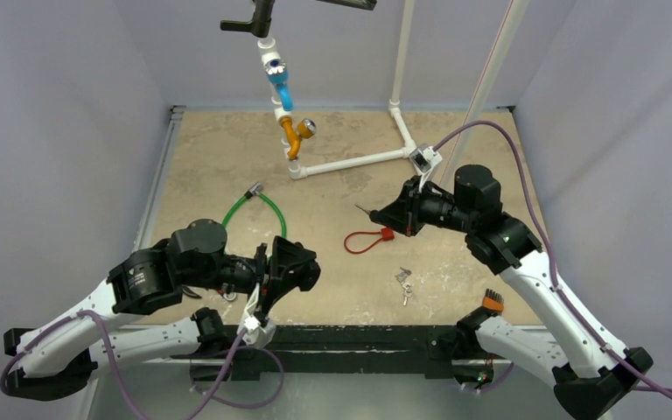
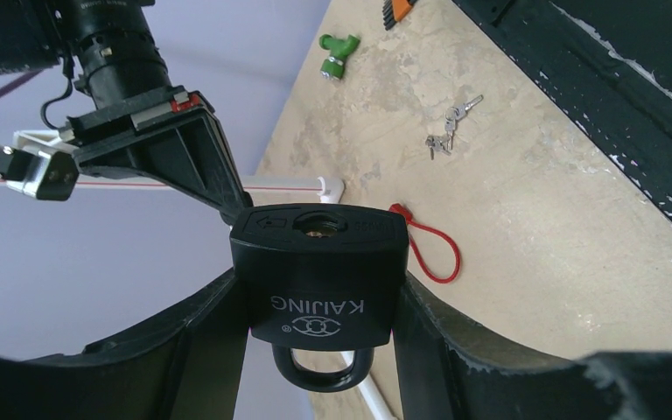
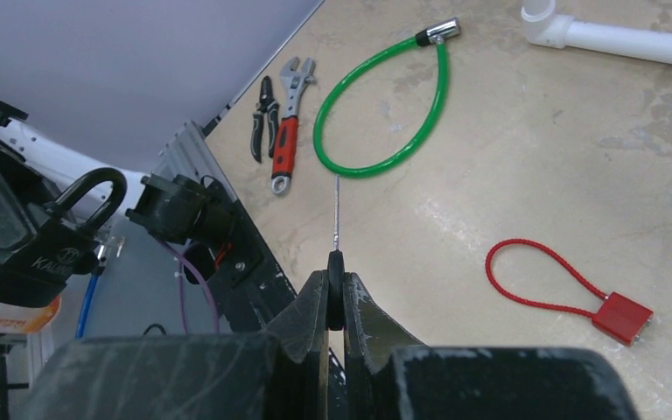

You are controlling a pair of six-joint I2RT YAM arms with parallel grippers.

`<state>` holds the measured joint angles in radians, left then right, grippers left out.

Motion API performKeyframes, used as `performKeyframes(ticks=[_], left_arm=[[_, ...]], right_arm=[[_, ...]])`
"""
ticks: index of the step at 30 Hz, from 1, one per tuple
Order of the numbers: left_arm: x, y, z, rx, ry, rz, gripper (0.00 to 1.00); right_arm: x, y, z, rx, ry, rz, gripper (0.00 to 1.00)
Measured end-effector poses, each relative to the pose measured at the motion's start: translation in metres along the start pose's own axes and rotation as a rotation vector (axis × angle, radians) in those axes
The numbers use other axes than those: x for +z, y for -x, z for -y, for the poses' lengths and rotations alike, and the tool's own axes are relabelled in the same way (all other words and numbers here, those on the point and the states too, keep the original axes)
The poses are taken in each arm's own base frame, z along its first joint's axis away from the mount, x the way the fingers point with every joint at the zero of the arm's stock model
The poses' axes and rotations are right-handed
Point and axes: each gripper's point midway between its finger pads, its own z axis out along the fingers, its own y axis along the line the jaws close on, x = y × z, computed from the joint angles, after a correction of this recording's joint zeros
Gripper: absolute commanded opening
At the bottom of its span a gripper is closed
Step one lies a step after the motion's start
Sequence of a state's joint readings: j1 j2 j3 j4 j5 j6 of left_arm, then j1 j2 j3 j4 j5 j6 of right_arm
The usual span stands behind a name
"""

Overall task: Unlock with the key
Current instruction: Pick up the lock from the center of the board.

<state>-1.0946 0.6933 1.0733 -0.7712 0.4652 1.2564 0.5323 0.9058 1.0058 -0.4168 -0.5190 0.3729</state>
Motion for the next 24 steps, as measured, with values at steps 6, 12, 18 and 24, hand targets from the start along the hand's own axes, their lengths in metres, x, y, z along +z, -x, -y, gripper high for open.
performKeyframes(ticks=[6,12,18,24], left_arm=[[0.003,-0.019,0.001,-0.053,0.021,-0.083,0.0],[0.001,-0.027,0.002,-0.063,0.047,-0.121,0.0],[-0.015,0.002,-0.006,0.168,0.12,-0.015,0.0],[-0.017,0.022,-0.001,0.343,0.119,0.077,0.0]], right_arm=[[0.0,0.002,-0.013,-0.016,0.058,-0.005,0.0],[0.002,0.005,-0.029,-0.044,0.12,-0.017,0.0],[0.004,0.005,-0.026,-0.05,0.108,-0.015,0.0],[0.006,0.005,-0.023,-0.05,0.097,-0.011,0.0]])
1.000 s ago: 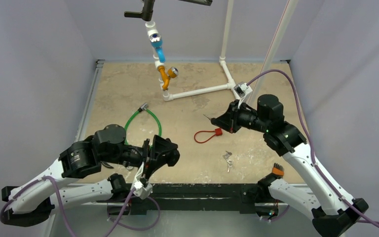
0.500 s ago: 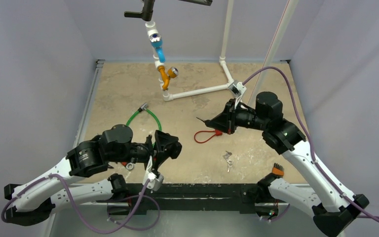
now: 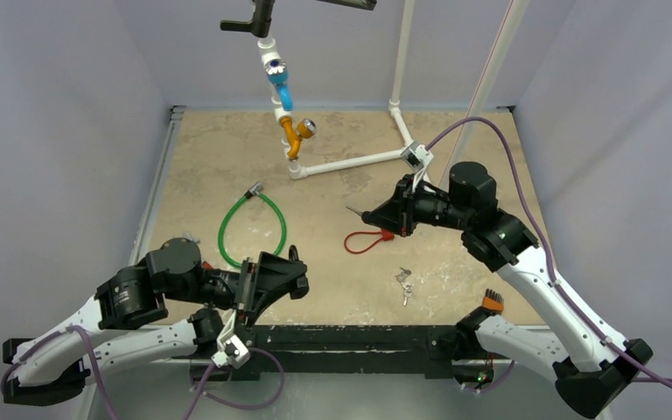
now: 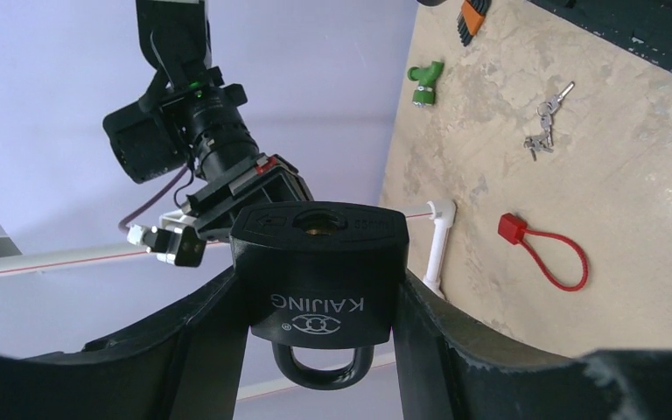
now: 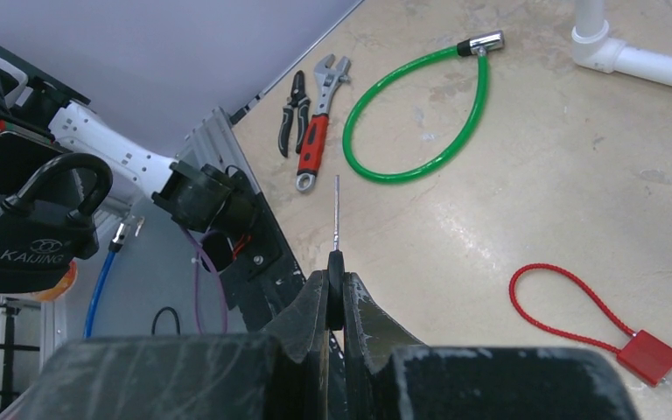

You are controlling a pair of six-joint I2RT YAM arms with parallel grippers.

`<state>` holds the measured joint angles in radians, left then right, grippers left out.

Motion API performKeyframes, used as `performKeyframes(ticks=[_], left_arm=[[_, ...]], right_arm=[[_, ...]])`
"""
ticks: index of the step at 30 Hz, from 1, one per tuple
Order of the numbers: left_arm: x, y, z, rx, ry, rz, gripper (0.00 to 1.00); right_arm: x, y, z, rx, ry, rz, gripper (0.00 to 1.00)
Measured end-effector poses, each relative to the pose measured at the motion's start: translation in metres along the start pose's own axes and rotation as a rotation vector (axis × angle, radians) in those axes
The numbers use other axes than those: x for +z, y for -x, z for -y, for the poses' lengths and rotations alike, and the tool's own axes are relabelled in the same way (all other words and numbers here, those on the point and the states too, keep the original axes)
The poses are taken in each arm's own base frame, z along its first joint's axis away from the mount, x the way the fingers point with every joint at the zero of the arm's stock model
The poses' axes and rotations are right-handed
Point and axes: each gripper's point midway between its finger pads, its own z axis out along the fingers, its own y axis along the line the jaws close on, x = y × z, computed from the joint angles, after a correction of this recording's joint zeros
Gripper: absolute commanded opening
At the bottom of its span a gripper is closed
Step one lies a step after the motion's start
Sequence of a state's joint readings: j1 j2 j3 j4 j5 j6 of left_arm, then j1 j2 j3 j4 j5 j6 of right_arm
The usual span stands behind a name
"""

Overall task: Unlock with the key
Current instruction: Pick up the lock from the center of the board, then unlock the lock.

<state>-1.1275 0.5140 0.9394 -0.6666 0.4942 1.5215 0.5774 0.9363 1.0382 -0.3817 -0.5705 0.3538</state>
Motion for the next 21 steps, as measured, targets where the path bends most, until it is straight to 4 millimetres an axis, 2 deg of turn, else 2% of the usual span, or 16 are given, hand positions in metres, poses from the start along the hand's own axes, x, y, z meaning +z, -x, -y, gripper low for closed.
performKeyframes(ticks=[7,13,16,19,21], left_arm=[[0.005,-0.001,-0.002,0.058,-0.005,0.006,0.0],[0.006,-0.008,0.002,0.03,-0.02,-0.023,0.0],[0.007,-0.022,0.01,-0.062,-0.053,-0.094,0.0],[0.008,-0.049,0.016,-0.2,-0.091,-0.234,0.0],[0.007,-0.07,0.018,-0.276,-0.095,-0.349,0.0]], right_arm=[[0.003,-0.002,0.003,0.002,-0.003,-0.01,0.0],[-0.001,0.0,0.0,-0.01,0.001,0.003,0.0],[-0.004,0.002,-0.005,-0.02,0.009,0.009,0.0],[0.001,0.004,-0.01,-0.036,0.027,0.003,0.0],[0.009,-0.002,-0.009,-0.031,0.028,-0.027,0.0]])
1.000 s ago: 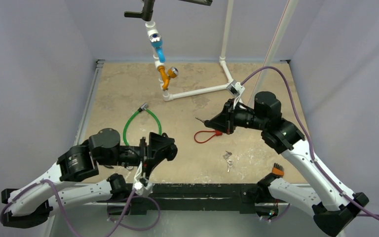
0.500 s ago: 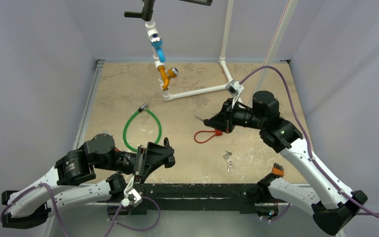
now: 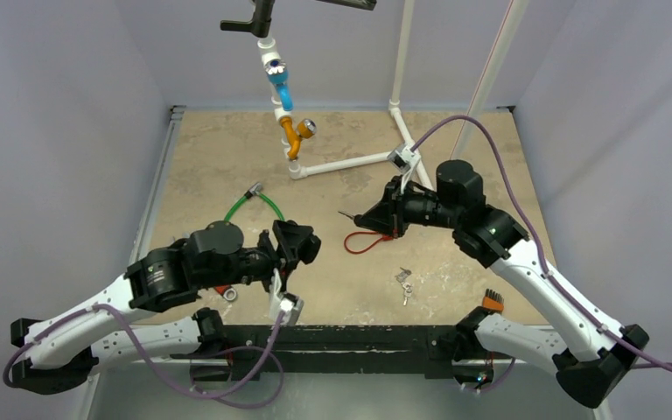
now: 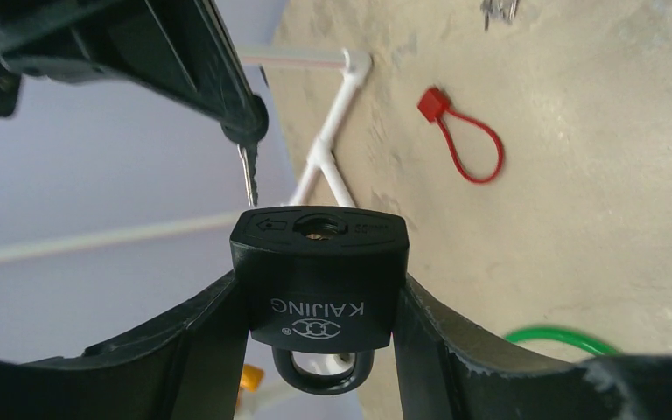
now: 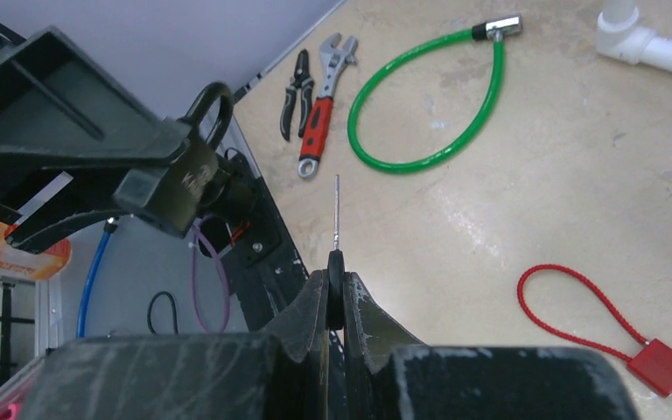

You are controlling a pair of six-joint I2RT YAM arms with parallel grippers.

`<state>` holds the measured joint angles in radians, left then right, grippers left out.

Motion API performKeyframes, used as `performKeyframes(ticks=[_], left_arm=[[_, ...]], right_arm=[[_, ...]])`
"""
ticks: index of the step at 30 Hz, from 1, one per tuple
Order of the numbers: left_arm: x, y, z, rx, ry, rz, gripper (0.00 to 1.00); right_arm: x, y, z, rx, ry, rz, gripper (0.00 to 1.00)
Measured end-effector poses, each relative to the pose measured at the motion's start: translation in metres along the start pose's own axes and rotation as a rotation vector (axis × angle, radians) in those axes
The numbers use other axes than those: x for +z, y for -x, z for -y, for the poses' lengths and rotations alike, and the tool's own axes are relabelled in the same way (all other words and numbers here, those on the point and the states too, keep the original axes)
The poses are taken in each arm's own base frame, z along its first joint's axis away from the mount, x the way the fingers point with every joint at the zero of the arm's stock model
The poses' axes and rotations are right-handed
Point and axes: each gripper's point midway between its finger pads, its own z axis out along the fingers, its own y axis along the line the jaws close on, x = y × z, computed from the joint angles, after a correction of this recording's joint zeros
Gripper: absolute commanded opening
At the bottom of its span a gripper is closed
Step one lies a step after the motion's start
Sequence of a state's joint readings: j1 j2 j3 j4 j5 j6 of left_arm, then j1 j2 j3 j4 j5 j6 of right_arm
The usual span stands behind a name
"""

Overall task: Unlock with the key
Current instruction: Unlock the lock.

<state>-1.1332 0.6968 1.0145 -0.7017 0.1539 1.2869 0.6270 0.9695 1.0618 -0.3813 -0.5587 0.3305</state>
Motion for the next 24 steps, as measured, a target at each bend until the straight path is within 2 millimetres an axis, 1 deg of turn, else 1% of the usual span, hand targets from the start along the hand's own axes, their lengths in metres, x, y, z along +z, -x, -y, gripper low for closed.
performKeyframes(ticks=[2,3,6,10,14,19,24], left_arm=[[0.006,-0.018,0.003,-0.068,-0.009,-0.095,0.0],[0.006,-0.024,0.006,-0.095,-0.015,-0.124,0.0],[-0.002,-0.038,0.016,-0.201,-0.039,-0.2,0.0],[-0.016,-0.046,0.014,-0.32,-0.025,-0.254,0.0],[-0.024,-0.052,0.015,-0.362,0.009,-0.292,0.0],[-0.028,-0.059,0.016,-0.368,0.033,-0.328,0.0],[-0.025,-0.063,0.017,-0.368,0.038,-0.344,0.0]], right_arm=[[0.009,-0.009,0.003,0.007,-0.007,-0.038,0.0],[0.012,-0.013,0.002,0.007,-0.008,-0.055,0.0],[0.018,-0.02,-0.001,-0.005,-0.006,-0.082,0.0],[0.016,-0.015,-0.01,-0.03,0.011,-0.077,0.0],[0.012,-0.012,-0.018,-0.038,0.039,-0.068,0.0],[0.012,-0.014,-0.031,-0.029,0.117,-0.086,0.0],[0.017,-0.015,-0.041,-0.014,0.189,-0.115,0.0]])
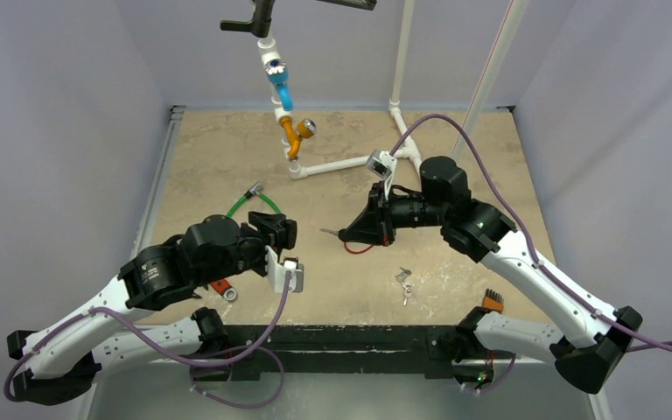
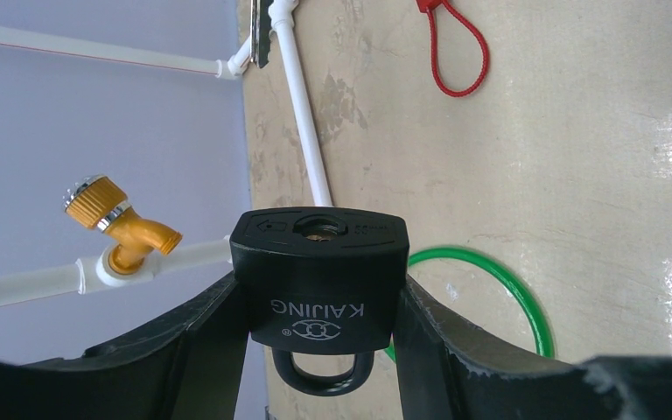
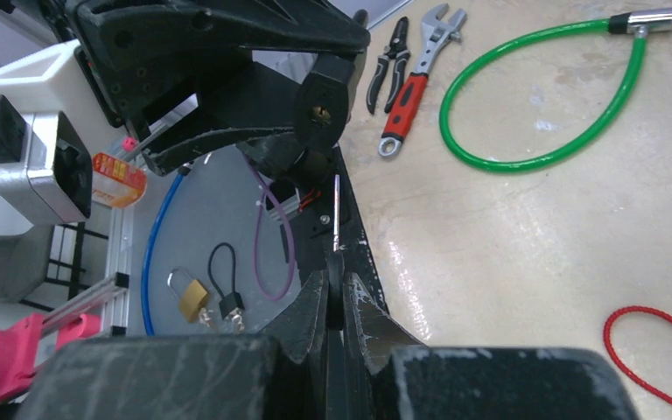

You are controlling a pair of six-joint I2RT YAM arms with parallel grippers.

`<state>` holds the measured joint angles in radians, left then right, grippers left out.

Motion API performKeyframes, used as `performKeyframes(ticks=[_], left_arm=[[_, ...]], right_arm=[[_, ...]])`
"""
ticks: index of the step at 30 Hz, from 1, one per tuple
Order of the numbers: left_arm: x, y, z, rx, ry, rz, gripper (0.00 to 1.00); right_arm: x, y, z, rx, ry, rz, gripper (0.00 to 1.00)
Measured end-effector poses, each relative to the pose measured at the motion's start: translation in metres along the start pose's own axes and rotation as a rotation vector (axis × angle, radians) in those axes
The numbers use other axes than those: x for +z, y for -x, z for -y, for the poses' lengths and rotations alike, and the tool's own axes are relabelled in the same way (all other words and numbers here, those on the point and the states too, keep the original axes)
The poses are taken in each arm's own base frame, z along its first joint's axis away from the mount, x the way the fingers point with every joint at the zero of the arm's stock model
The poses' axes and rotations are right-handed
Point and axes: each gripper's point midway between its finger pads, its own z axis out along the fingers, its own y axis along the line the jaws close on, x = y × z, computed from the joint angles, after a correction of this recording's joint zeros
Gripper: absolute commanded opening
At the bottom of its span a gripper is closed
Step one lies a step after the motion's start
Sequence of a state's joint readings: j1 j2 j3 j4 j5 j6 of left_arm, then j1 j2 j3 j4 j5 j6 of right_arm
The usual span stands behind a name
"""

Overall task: Unlock with the key
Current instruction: Unlock the lock.

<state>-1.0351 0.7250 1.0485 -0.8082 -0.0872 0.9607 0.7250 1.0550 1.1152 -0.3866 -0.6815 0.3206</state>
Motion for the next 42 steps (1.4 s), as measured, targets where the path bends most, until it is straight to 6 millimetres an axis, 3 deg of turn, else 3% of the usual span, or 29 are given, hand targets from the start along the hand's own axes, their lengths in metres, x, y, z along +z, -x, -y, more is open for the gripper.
performKeyframes(ticks=[19,29,42], left_arm=[[0.028,-0.003,0.011,-0.025,-0.064,-0.042,0.0],[0.028,-0.005,0.011,-0.027,-0.062,-0.05,0.0],[0.028,-0.006,0.008,-0.026,-0.049,-0.061,0.0]], right_arm=[[0.029,-0.003,-0.01,0.029,0.083,-0.05,0.0],[0.039,-0.007,0.005,0.053,0.036,-0.066,0.0],[0.046,-0.017,0.007,0.062,0.034,-0.088,0.0]])
